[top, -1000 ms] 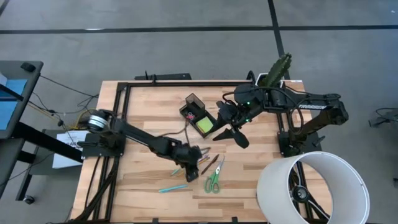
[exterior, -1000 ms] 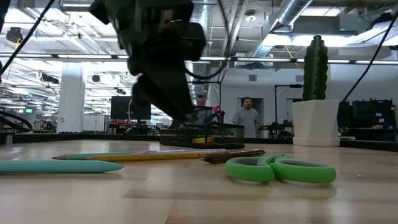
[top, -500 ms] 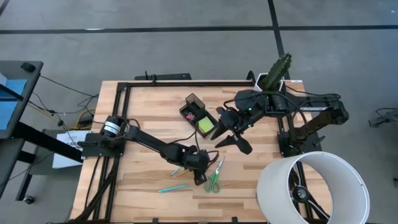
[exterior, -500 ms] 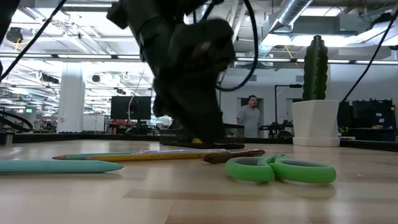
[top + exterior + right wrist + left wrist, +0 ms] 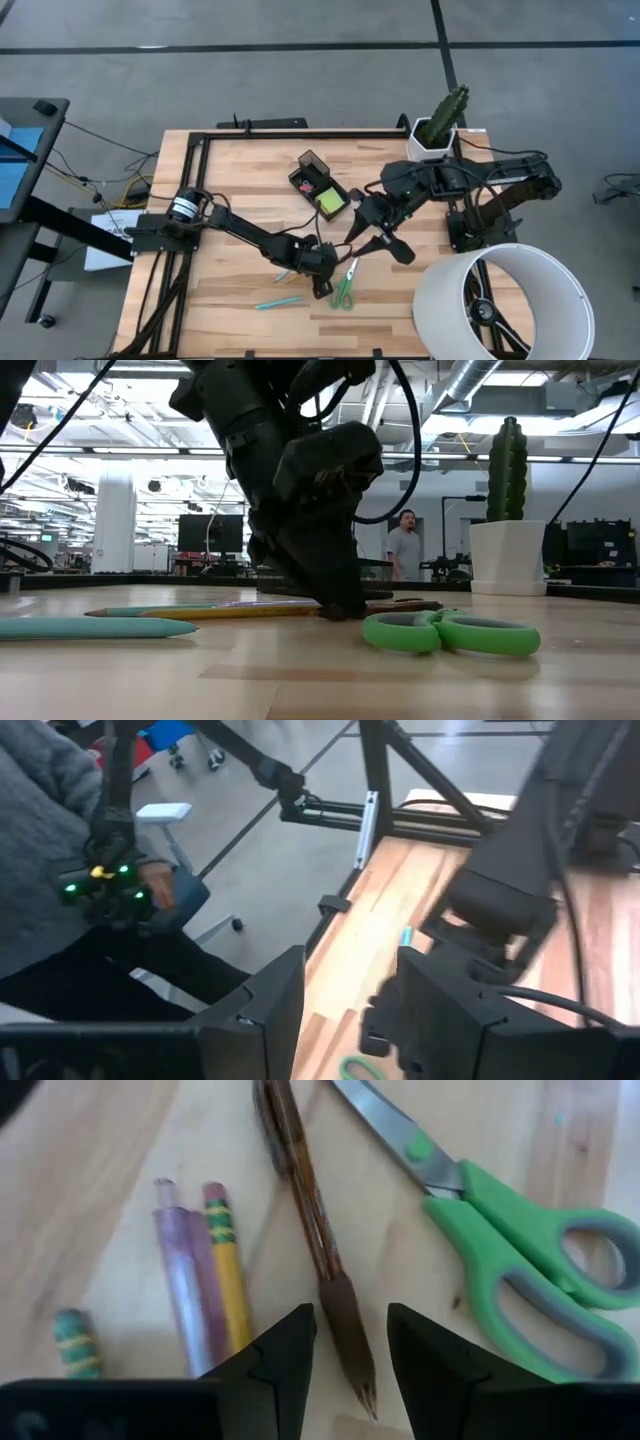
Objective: Pick and place office supplies into organizer
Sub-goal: Put the black binder clip into the black desk organizer
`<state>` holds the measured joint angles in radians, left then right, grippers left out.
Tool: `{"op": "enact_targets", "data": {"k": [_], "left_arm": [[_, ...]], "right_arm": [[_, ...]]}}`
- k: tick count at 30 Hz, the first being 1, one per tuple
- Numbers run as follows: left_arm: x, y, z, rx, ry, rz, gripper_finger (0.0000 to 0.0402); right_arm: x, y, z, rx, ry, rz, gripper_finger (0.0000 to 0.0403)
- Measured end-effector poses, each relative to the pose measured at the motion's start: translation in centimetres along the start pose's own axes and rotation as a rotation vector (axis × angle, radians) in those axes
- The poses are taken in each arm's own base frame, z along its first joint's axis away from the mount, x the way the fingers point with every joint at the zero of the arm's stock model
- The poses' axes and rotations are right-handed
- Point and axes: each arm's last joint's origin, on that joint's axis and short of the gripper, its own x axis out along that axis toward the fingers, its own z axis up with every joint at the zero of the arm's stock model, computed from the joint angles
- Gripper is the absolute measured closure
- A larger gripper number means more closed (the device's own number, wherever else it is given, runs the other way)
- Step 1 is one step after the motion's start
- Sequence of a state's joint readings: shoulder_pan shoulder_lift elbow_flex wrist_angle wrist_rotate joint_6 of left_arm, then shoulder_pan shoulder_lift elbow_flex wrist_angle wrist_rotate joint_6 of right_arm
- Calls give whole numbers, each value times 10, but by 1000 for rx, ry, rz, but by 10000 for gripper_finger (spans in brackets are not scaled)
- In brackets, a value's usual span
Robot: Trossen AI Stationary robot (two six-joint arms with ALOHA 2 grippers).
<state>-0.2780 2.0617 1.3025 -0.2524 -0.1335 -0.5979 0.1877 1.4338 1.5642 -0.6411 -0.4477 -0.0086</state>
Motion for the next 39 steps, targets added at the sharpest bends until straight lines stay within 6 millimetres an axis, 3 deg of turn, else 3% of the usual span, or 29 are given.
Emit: {"op": "enact_targets", "data": {"k": [7,14,20,24,31,35,39], "left_arm": [[2,12,7,25,-4,26,286],[3,31,15,45,61,-10,382],[-3,37,25,28,134,-65,384],[-26,34,45,114,200,-1,395],[-88,32,88,406,269,256,397],[-125,44,110,622,290,522,401],[-147,67,126,848,382,766,400]], "right_arm": [[6,14,0,-22,10,44,246],[11,27,-1,6,22,85,249],[15,42,-3,104,47,128,253],[17,51,-7,138,93,148,252],[18,54,-7,197,93,155,257],[19,56,-5,198,79,163,256],[19,57,-3,191,59,168,253]]}}
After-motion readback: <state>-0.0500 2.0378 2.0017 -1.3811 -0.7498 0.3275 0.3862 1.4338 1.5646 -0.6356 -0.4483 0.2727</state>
